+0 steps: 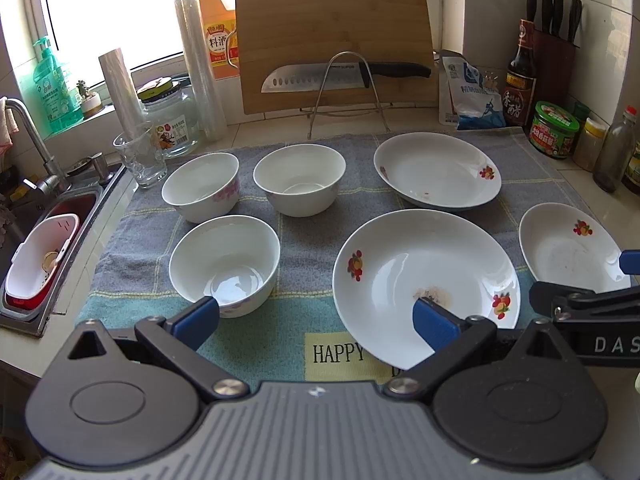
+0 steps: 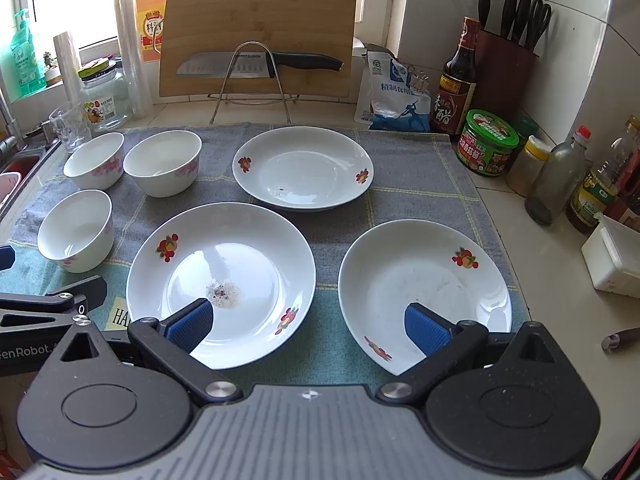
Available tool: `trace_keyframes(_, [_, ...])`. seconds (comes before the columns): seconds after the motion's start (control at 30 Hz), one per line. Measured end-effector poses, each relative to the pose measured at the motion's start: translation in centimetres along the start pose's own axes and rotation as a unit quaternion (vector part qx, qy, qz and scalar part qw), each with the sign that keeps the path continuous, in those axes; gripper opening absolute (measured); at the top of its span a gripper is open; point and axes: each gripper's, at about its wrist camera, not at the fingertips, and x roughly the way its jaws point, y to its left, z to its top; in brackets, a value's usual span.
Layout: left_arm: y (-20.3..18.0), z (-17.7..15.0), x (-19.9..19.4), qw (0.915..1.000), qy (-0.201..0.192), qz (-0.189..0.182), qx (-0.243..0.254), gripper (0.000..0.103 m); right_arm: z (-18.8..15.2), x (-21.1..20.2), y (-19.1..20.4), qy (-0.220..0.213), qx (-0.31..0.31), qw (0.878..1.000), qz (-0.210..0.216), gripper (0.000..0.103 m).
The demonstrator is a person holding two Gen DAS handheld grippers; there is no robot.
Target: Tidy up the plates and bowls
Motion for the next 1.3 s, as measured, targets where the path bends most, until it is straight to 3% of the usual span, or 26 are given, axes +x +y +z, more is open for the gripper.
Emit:
trace_keyframes(0.93, [0.0,-0.1,0.0,1.0000,0.000,-0.005,-0.007,0.102,-0.1,-0.3,-0.1,-0.008,-0.002,1.000,0.006,0.103])
trace_keyframes(1.3, [-1.7,0.2,-0.5,0.9996,-0.020,-0.019,0.002,0.102,-0.5,-1.0,-1.9,-0.023,0.004,1.000,0.011,0.103])
